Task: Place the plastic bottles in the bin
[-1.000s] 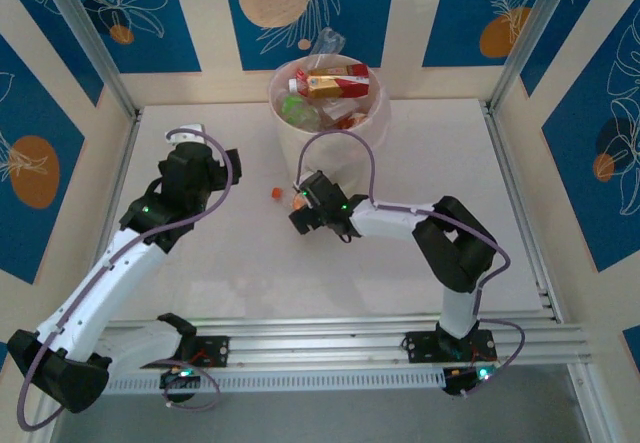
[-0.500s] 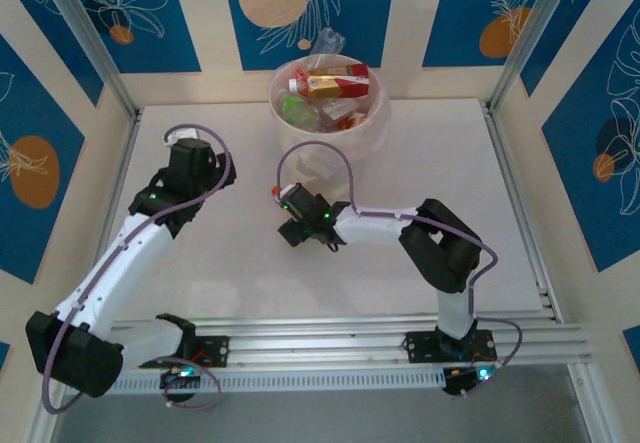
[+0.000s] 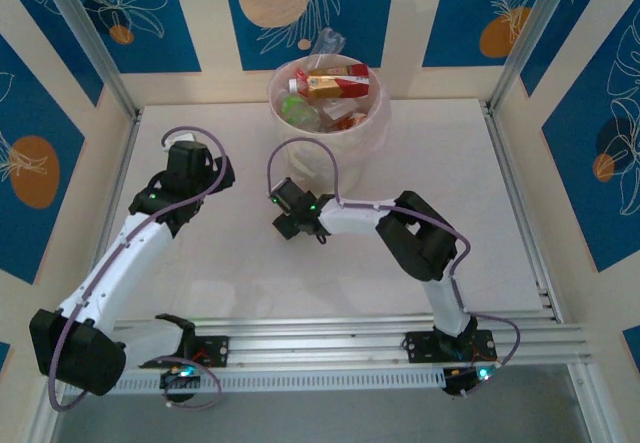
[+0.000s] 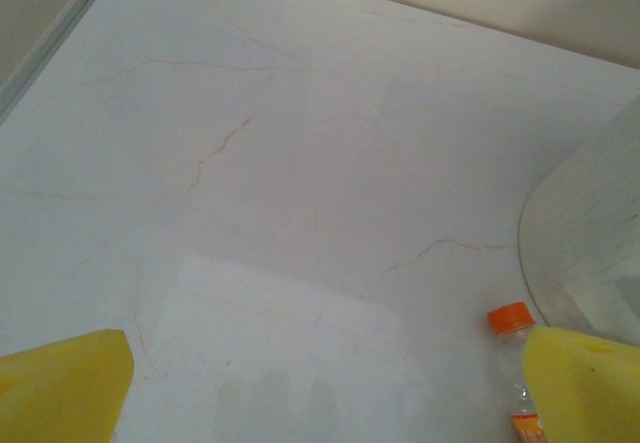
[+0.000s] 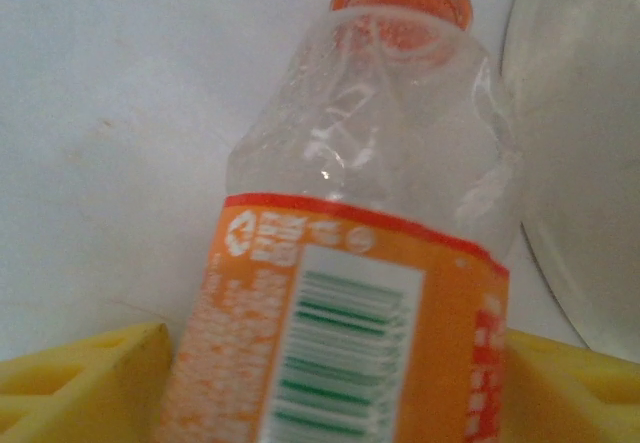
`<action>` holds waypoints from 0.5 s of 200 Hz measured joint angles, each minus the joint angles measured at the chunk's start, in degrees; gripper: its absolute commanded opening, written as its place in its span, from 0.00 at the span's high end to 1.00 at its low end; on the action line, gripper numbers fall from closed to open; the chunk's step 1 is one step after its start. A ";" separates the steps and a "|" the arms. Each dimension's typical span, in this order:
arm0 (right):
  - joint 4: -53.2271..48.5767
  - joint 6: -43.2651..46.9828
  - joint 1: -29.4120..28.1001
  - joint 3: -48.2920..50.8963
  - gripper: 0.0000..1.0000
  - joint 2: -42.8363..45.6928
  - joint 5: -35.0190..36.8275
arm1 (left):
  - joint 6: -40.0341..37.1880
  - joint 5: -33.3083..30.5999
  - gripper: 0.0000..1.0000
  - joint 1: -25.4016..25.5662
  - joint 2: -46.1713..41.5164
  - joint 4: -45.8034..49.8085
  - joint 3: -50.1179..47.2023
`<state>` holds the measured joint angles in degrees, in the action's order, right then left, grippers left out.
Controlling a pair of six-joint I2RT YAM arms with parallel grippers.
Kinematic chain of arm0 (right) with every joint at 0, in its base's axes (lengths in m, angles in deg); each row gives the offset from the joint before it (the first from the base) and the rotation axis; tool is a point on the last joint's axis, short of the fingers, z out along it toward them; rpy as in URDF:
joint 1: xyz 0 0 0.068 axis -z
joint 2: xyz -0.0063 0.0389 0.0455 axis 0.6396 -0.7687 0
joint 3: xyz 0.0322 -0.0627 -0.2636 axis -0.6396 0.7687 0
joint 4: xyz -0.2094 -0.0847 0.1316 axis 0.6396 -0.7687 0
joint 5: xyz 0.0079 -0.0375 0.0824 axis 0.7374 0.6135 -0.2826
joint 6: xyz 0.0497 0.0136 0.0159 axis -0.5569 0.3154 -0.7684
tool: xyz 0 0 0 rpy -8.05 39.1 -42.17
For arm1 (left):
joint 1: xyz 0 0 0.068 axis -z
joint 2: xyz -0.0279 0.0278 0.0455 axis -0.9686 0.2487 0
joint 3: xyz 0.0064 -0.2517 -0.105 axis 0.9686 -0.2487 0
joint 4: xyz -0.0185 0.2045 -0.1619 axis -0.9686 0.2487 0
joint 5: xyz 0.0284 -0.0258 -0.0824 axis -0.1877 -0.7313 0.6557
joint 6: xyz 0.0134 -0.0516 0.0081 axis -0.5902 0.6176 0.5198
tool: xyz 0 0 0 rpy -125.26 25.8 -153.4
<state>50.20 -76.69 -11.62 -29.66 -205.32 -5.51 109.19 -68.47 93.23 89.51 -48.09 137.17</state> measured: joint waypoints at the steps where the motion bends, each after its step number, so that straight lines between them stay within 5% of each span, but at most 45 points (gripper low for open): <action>1: -0.04 -0.09 0.00 -0.02 0.28 -0.02 0.00 | 0.00 0.00 0.01 0.00 0.00 0.00 -0.02; 57: -2.47 1.36 -1.81 -0.11 0.59 0.72 1.11 | 0.22 0.11 0.00 -0.66 -1.18 0.00 -0.46; 100: -7.32 3.58 -6.40 0.98 0.64 8.44 1.77 | 0.46 0.09 0.01 -0.70 -2.36 0.00 -0.46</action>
<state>42.87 -73.11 -18.02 -28.67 -196.88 -3.74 109.65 -68.38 92.53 87.15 -48.09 136.71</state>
